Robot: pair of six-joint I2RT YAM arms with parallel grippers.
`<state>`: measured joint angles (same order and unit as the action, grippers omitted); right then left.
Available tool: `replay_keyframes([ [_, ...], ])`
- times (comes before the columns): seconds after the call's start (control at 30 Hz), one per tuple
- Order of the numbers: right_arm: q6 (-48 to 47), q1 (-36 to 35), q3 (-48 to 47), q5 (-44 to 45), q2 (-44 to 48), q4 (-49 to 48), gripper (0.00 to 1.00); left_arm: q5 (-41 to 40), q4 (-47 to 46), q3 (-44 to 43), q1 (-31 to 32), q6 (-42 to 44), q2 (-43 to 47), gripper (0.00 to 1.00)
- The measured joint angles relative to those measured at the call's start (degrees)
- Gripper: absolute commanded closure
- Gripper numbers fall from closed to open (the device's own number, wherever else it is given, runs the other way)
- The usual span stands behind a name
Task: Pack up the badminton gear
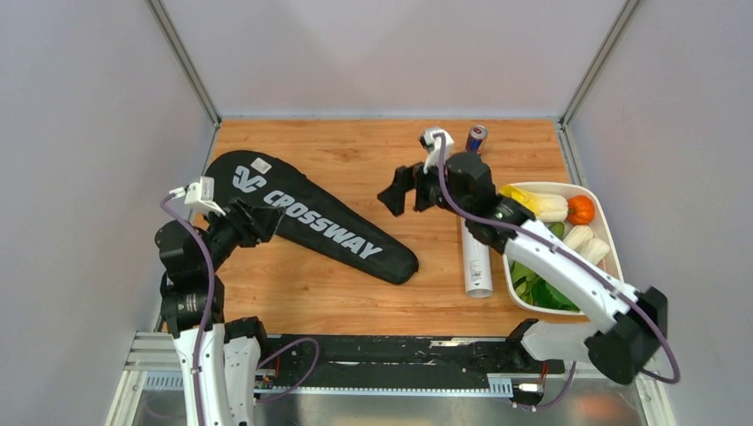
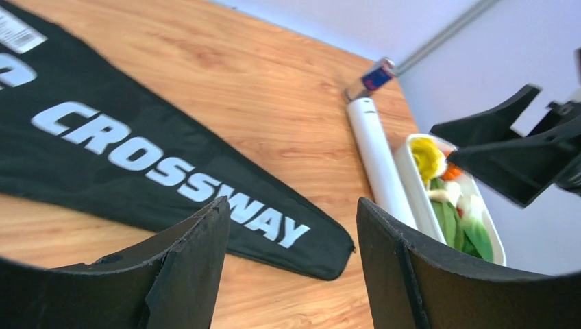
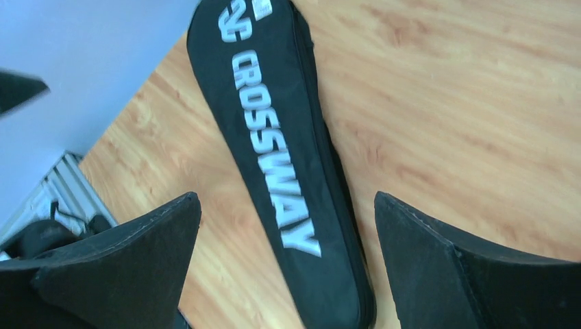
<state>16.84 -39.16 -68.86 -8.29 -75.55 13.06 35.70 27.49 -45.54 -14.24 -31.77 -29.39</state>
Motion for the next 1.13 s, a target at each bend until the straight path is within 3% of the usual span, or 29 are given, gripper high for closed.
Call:
replay_keyframes([
  [0.23,3.4,-4.7,16.1,3.6,19.2,6.1,0.00,6.3,-3.4,2.9,2.6,-1.6,7.9,0.25],
  [0.53,3.3,-4.6,20.7,16.7,40.1,8.6,0.00,7.3,-4.1,13.1,3.5,-2.6,10.5,0.25],
  [1.13,2.5,-4.6,22.2,23.3,41.8,10.7,0.00,6.2,-6.3,14.8,4.0,-2.6,11.8,0.25],
])
